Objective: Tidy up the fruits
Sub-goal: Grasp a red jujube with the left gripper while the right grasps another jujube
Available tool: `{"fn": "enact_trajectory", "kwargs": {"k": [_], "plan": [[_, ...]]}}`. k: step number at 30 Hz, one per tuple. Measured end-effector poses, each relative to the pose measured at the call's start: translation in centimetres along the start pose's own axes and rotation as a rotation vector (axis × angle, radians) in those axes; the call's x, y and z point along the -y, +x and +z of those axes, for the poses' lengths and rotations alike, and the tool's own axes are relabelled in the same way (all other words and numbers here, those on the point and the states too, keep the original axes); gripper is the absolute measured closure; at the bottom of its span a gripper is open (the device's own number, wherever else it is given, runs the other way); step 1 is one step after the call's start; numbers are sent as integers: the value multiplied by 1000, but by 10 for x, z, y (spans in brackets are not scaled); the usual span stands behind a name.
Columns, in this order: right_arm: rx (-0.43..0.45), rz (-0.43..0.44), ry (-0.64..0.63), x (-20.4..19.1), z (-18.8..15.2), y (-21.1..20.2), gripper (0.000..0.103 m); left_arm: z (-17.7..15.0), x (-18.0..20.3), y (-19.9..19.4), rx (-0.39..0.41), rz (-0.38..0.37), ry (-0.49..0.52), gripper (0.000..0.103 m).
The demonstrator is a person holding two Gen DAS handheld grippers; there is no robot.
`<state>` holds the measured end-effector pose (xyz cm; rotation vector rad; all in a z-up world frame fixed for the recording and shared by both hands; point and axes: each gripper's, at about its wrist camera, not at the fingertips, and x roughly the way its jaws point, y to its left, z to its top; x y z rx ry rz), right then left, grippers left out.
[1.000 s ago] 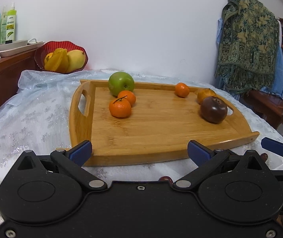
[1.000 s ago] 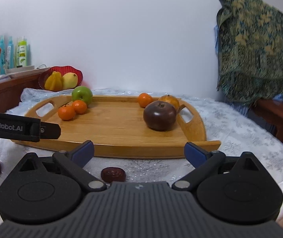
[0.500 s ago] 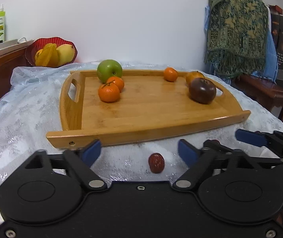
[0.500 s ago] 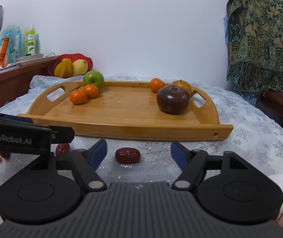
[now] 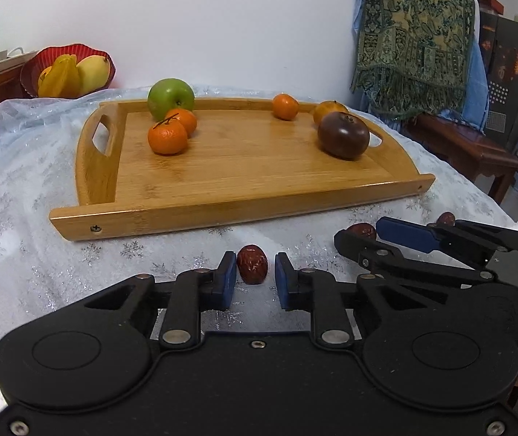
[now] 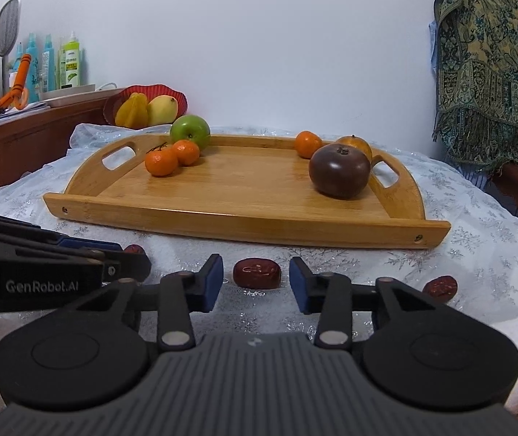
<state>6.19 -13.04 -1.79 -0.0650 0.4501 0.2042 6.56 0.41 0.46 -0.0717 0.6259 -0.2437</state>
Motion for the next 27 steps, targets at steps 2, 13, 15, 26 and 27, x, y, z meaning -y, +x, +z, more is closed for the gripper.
{"fn": "enact_trajectory", "kwargs": {"k": [2, 13, 15, 26, 27], "plan": [[-1, 5, 4, 0, 0, 0, 56, 0, 1, 1, 0, 0, 0, 82], [-24, 10, 26, 0, -1, 7, 57, 0, 2, 7, 0, 7, -11, 82], [-26, 10, 25, 0, -1, 7, 58, 0, 2, 7, 3, 8, -12, 82], [44, -24, 48, 2, 3, -1, 69, 6, 6, -5, 82, 18, 14, 86], [56, -26, 56, 4, 5, -2, 69, 8, 6, -7, 97, 22, 15, 86]]}}
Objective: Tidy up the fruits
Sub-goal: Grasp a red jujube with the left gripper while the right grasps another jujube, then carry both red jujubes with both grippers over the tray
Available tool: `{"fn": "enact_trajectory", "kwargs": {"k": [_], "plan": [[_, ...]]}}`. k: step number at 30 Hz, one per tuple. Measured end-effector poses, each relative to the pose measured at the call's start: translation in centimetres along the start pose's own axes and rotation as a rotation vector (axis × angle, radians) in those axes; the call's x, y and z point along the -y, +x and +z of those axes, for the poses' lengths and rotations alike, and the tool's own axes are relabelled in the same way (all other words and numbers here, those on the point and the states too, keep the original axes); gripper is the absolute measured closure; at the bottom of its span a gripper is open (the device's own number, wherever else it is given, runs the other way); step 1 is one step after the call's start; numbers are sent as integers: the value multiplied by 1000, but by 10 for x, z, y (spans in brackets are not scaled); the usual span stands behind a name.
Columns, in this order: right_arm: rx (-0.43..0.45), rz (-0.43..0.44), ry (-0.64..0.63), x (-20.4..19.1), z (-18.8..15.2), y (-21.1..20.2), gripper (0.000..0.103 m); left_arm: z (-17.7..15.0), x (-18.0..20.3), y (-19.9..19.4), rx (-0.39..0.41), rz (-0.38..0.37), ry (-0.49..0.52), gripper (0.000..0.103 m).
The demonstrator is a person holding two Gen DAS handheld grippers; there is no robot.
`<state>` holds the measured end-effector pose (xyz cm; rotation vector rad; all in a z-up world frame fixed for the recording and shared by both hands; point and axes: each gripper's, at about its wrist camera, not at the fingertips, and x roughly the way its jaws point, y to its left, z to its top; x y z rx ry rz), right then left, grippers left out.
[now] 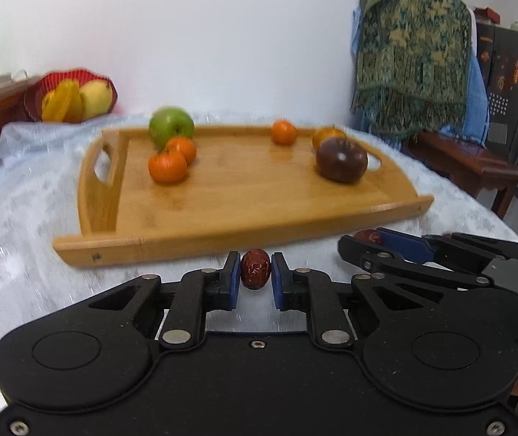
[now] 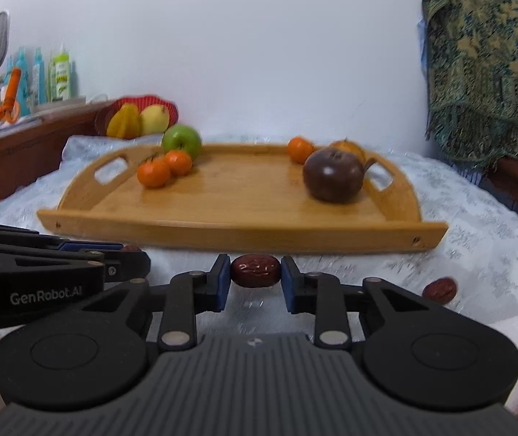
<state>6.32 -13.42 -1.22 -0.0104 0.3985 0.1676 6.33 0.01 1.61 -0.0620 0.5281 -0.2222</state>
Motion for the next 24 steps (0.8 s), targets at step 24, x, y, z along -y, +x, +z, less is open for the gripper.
{"fn": "enact_trajectory", "kwargs": {"k": [24], "plan": [[-39, -176, 94, 49, 51, 55, 69, 53, -52, 64, -12, 207, -152, 86]]}}
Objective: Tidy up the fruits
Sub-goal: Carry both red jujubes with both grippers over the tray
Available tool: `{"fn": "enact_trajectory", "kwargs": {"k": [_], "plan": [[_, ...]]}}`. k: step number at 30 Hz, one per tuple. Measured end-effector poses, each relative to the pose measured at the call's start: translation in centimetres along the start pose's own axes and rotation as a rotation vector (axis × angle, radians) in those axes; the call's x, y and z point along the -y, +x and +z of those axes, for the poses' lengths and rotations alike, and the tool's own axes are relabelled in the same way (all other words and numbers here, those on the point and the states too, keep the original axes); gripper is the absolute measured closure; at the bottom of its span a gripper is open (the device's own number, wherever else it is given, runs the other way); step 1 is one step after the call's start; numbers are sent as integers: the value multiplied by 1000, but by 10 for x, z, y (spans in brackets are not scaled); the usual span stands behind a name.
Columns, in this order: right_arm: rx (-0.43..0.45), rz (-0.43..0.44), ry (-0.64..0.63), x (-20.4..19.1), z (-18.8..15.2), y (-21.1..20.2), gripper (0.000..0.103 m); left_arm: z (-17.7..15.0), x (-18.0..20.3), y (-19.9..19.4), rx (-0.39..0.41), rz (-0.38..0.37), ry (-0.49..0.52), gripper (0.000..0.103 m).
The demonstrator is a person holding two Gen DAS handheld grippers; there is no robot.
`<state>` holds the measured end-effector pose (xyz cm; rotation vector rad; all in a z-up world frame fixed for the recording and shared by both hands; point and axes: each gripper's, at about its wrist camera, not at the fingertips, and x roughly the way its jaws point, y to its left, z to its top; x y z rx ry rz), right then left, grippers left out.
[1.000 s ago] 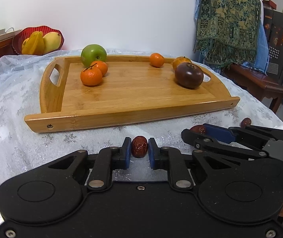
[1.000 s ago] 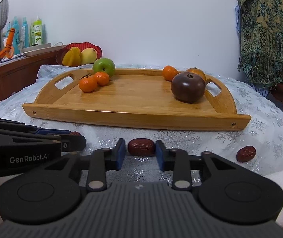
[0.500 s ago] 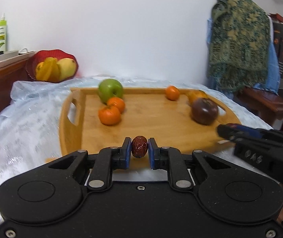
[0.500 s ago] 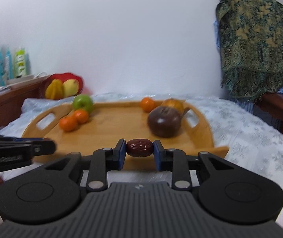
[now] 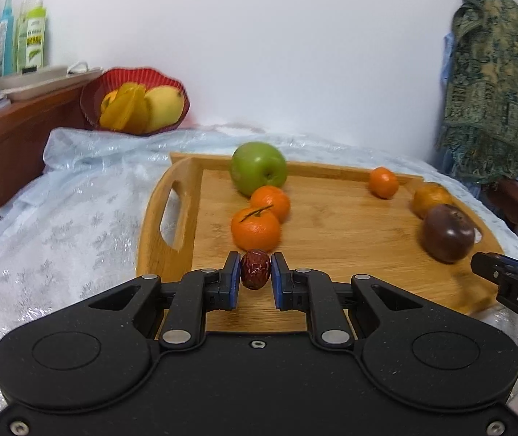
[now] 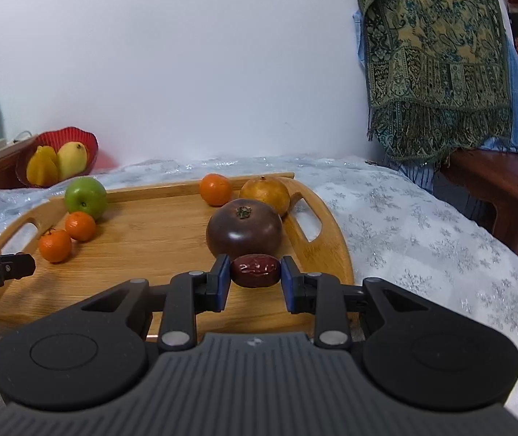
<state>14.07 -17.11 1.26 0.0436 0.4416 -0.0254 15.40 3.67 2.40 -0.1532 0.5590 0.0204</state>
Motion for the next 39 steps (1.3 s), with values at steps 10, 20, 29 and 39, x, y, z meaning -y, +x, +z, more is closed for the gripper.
{"fn": "enact_trajectory", "kwargs": {"k": [10, 20, 29, 39], "plan": [[-41, -10, -6, -4, 2, 16, 68, -1, -2, 13, -33, 17, -15, 86], [-67, -20, 9, -2, 4, 26, 68, 3, 2, 23, -38, 30, -7, 86], [-88, -13, 25, 0, 4, 31, 68, 3, 3, 25, -39, 27, -7, 86], [-94, -13, 29, 0, 4, 32, 67, 4, 3, 25, -40, 27, -12, 86]]}}
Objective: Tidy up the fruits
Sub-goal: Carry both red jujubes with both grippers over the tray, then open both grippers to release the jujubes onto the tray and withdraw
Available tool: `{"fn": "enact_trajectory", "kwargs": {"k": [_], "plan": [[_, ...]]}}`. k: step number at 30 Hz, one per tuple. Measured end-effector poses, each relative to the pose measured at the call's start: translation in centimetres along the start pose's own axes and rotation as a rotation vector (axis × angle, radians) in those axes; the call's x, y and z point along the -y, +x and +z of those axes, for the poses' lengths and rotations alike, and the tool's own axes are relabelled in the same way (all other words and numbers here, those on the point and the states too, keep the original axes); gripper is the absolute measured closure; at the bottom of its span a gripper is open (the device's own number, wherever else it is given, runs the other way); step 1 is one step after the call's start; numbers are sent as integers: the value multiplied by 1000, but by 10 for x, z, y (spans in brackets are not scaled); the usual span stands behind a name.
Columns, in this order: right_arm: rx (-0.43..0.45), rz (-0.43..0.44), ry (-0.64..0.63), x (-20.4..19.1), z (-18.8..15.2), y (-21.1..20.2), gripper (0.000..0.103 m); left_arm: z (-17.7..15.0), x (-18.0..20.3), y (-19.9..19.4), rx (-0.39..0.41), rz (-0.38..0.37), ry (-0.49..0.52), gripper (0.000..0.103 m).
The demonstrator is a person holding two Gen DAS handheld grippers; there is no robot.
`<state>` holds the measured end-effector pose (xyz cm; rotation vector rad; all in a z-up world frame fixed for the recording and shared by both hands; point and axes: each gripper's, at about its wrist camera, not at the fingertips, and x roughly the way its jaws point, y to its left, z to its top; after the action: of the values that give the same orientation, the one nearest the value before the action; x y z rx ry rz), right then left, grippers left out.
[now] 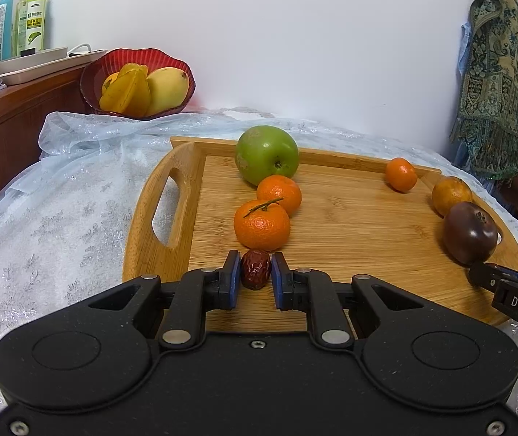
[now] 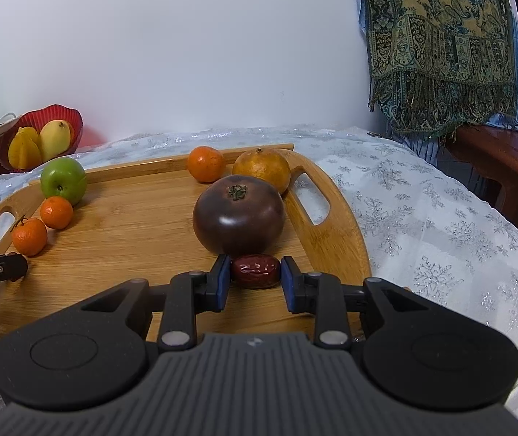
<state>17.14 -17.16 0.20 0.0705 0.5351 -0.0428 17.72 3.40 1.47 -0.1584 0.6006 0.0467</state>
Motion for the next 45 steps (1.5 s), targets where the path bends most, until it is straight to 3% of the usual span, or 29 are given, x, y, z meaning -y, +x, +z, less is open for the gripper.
{"fn": "enact_trajectory", "kwargs": {"k": [12, 20, 24, 27, 29, 36, 43, 45], "plan": [[2, 4, 12, 2, 0, -1, 59, -1, -1, -1, -1, -8, 1, 85], [6, 9, 33, 5, -1, -4, 55, -2, 0, -4, -1, -11, 5, 71], [17, 15, 34, 5, -2, -7, 48, -2, 1, -8, 6, -11, 7, 65], [28, 16, 26, 4, -3, -10, 44, -3, 0, -12, 18, -12, 11, 51], [38, 14, 27, 4, -5, -14, 42, -5, 1, -15, 29, -19, 13, 33], [97, 9, 40, 7, -10, -33, 32, -11, 8, -33, 67, -33, 48, 21], [166, 16, 60, 15, -15, -57, 16, -23, 2, -62, 98, -83, 27, 5], [188, 33, 53, 15, -17, -63, 13, -28, 1, -72, 116, -89, 42, 5]]}}
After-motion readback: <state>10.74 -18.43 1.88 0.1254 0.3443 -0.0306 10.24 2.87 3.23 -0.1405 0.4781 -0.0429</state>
